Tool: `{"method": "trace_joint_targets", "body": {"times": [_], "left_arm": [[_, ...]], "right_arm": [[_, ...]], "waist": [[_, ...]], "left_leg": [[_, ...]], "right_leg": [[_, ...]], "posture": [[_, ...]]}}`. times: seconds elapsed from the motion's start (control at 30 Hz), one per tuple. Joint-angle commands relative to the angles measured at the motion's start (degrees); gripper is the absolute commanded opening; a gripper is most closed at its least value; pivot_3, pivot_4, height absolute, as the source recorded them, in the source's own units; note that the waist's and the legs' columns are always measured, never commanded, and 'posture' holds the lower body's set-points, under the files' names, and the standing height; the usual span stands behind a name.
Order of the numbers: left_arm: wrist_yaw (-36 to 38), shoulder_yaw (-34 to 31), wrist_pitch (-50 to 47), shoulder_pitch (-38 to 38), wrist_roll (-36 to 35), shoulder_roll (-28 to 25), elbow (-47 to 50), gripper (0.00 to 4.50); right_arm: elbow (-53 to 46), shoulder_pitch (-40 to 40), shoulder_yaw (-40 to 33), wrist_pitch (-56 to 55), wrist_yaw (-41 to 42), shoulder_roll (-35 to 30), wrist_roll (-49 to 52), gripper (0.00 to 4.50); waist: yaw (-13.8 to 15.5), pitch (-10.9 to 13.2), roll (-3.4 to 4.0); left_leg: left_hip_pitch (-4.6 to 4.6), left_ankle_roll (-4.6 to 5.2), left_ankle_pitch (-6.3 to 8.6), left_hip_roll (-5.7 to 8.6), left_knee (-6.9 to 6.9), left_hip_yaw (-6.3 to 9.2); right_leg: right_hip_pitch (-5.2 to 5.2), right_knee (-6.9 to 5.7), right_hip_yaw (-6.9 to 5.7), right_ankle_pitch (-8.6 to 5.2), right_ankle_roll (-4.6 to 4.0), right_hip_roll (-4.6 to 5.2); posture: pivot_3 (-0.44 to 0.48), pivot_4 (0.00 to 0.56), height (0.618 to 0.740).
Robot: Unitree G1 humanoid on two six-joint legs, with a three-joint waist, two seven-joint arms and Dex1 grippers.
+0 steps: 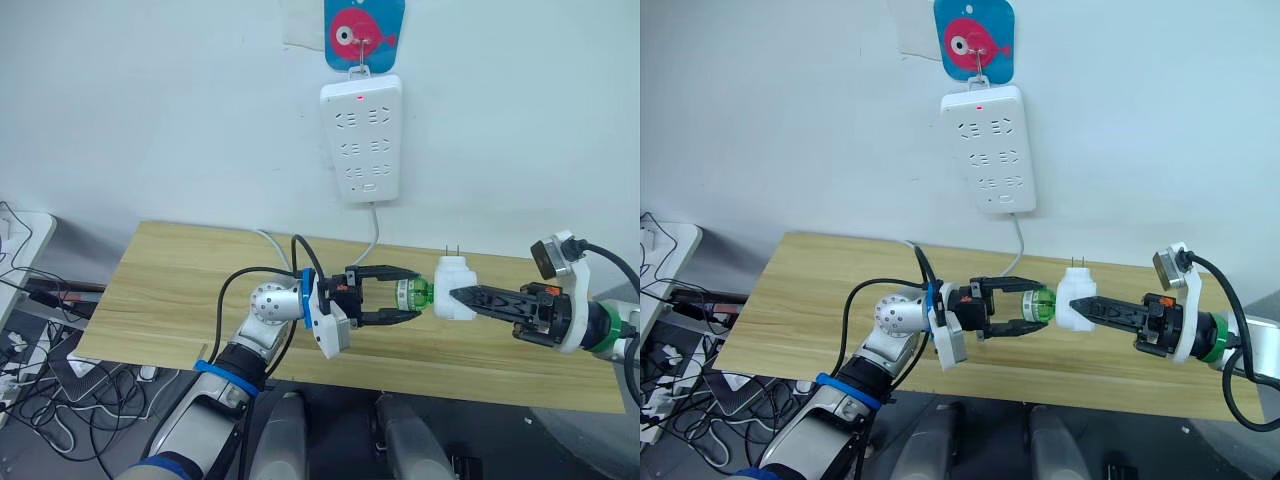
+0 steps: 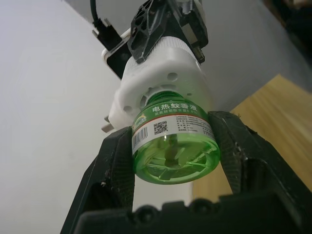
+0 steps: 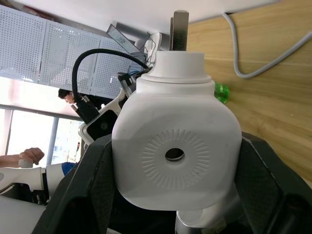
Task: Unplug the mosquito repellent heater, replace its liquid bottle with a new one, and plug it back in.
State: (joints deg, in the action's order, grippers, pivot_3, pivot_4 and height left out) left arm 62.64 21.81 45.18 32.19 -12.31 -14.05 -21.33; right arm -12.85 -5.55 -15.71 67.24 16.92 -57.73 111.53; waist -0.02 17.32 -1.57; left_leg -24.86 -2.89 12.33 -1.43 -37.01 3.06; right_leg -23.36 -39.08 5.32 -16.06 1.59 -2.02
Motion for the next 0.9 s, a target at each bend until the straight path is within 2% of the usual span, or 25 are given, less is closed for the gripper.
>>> {"method": "trace_joint_targets", "body": {"times": [0.03, 0.13, 0.23, 0.3, 0.4, 0.53, 0.67, 0.9], "left_arm": [[5.38, 1.14, -23.92, -0.61, -11.83, -2.23, 8.01, 2.24], [8.42, 1.06, -49.89, 1.85, -20.92, -6.13, 13.83, 2.24], [8.19, -0.20, -75.50, 6.91, -29.28, -8.61, 13.66, 2.24], [8.15, -0.89, -93.24, 11.47, -34.58, -9.25, 9.75, 2.24], [5.37, -6.05, -116.73, 18.44, -41.35, -6.32, -1.96, 2.24], [8.38, -7.49, -123.49, 20.85, -41.04, -5.18, -6.62, 2.24], [12.97, -5.82, -122.82, 20.12, -38.91, -7.61, -3.87, 2.24], [13.71, -8.76, -119.64, 18.67, -36.91, -10.17, -1.01, 2.24]], "right_arm": [[-1.91, 0.04, -0.70, 0.72, 1.06, -1.91, 1.47, 2.98], [-2.22, -0.42, -0.09, 1.57, 1.44, -4.08, 1.47, 2.98], [-3.71, -0.89, 1.07, 1.88, 1.72, -5.85, 1.47, 2.98], [-4.27, -1.99, 2.23, 1.35, 2.25, -5.61, 1.47, 2.98], [-5.29, -3.00, 3.41, 0.90, 2.36, -5.64, 1.47, 2.98], [-5.11, -1.62, 2.86, 0.56, 2.43, -6.18, 1.47, 2.98], [-2.81, 1.19, -0.60, 1.34, 3.36, -8.45, 1.47, 2.98], [2.91, 6.09, -6.61, 2.90, 4.23, -12.17, -1.19, 2.98]], "waist": [[-0.09, 0.00, 0.00], [-0.12, 0.01, 0.01], [-0.17, 0.01, 0.01], [-0.17, 0.03, -0.02], [-0.28, 0.05, -0.04], [-0.33, 0.06, -0.07], [-0.19, 0.09, -0.06], [-0.15, 0.10, -0.07]], "left_leg": [[0.00, 0.00, 0.00, 0.00, 0.00, 0.01], [0.00, 0.01, 0.00, -0.03, 0.00, 0.08], [0.01, 0.02, -0.02, -0.08, -0.01, 0.17], [0.00, 0.03, -0.02, -0.08, -0.01, 0.22], [-0.02, 0.03, -0.02, -0.03, 0.00, 0.23], [-0.06, 0.06, 0.00, -0.02, 0.03, 0.22], [-0.07, 0.07, 0.02, -0.07, 0.11, 0.24], [-0.06, 0.06, 0.01, -0.02, 0.03, 0.16]], "right_leg": [[0.00, 0.00, -0.01, 0.00, 0.00, -0.05], [0.00, -0.03, -0.06, -0.10, 0.17, -0.13], [0.00, -0.06, -0.14, -0.15, 0.25, -0.21], [0.00, -0.07, -0.20, -0.16, 0.27, -0.24], [0.01, -0.02, -0.22, -0.18, 0.28, -0.24], [-0.02, 0.04, -0.23, -0.18, 0.28, -0.23], [-0.06, 0.03, -0.26, -0.12, 0.13, -0.20], [-0.05, 0.01, -0.17, -0.18, 0.25, 0.02]], "posture": [[0.083, 0.305, 0.740], [0.087, 0.307, 0.740], [0.091, 0.307, 0.740], [0.099, 0.310, 0.740], [0.096, 0.314, 0.740], [0.096, 0.314, 0.740], [0.081, 0.316, 0.740], [0.085, 0.319, 0.740]]}}
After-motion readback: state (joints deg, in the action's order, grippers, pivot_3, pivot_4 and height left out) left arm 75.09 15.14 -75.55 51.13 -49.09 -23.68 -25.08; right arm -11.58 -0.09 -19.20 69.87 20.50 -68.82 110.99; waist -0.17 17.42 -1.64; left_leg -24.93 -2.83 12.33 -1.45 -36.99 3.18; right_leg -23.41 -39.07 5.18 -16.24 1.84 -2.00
